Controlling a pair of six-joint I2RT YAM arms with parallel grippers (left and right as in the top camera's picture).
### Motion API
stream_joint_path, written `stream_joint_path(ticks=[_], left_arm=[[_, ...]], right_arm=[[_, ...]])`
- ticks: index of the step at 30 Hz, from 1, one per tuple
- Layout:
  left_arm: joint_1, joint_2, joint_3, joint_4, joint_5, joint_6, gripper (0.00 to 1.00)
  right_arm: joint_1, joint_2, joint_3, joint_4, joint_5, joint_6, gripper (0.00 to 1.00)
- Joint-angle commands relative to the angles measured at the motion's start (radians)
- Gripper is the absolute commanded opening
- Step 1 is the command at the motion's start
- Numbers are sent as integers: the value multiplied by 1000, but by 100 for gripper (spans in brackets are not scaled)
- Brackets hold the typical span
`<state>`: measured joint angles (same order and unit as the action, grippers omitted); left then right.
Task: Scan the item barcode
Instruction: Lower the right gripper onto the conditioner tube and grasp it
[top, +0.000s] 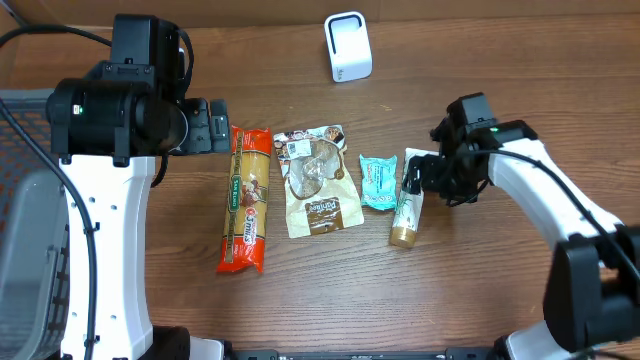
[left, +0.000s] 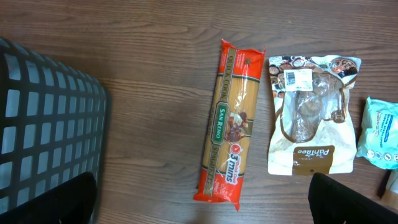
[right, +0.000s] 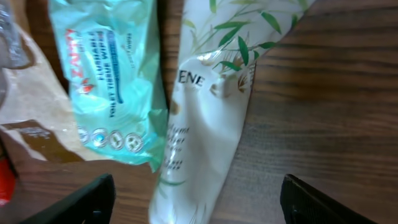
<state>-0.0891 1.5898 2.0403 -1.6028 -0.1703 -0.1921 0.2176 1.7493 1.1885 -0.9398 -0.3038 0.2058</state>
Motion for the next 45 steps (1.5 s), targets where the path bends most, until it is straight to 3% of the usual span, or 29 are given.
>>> stream_joint_path(ticks=[1,4,8,15,18,20,21,22,27,29,35,38,42,45], left_arm=[[6,-4,-5,2,-21,-17,100],[6,-4,-5,3,-19,-18,100],[5,-4,-5,3,-20,-18,100],[5,-4,-5,4,-20,-18,100],[5,-4,-5,3,-20,-18,100],[5,-4,-5,4,-20,-18,100],[5,-4,-5,3,-20,-18,100],[5,-4,-5,3,-20,-18,100],[5,-4,-5,3,-20,-18,100],[5,-4,-5,3,-20,-18,100],[5,-4,-5,3,-20,-18,100],[5,-4,-5,3,-20,-18,100],[5,-4,-5,3,-20,-18,100],[5,-4,-5,3,-20,-18,100]], right_arm=[[5,47,9,15,-12,-39,88],[5,71,8,27,-12,-40,95],[5,95,4,43,-40,-52,95],[5,110,-101,143,-132,-54,85],[5,110,-156,192,-145,-48,76],[5,110,-177,212,-146,-46,65],[5,110,-182,219,-146,-46,55],[5,110,-182,222,-146,-46,38],[-4,110,-164,225,-145,-32,12],[-22,108,-134,191,-143,-32,4],[-72,86,26,-9,-123,-84,4],[-57,68,117,-124,82,-48,4],[42,66,179,-234,595,189,4],[135,77,169,-271,839,311,4]])
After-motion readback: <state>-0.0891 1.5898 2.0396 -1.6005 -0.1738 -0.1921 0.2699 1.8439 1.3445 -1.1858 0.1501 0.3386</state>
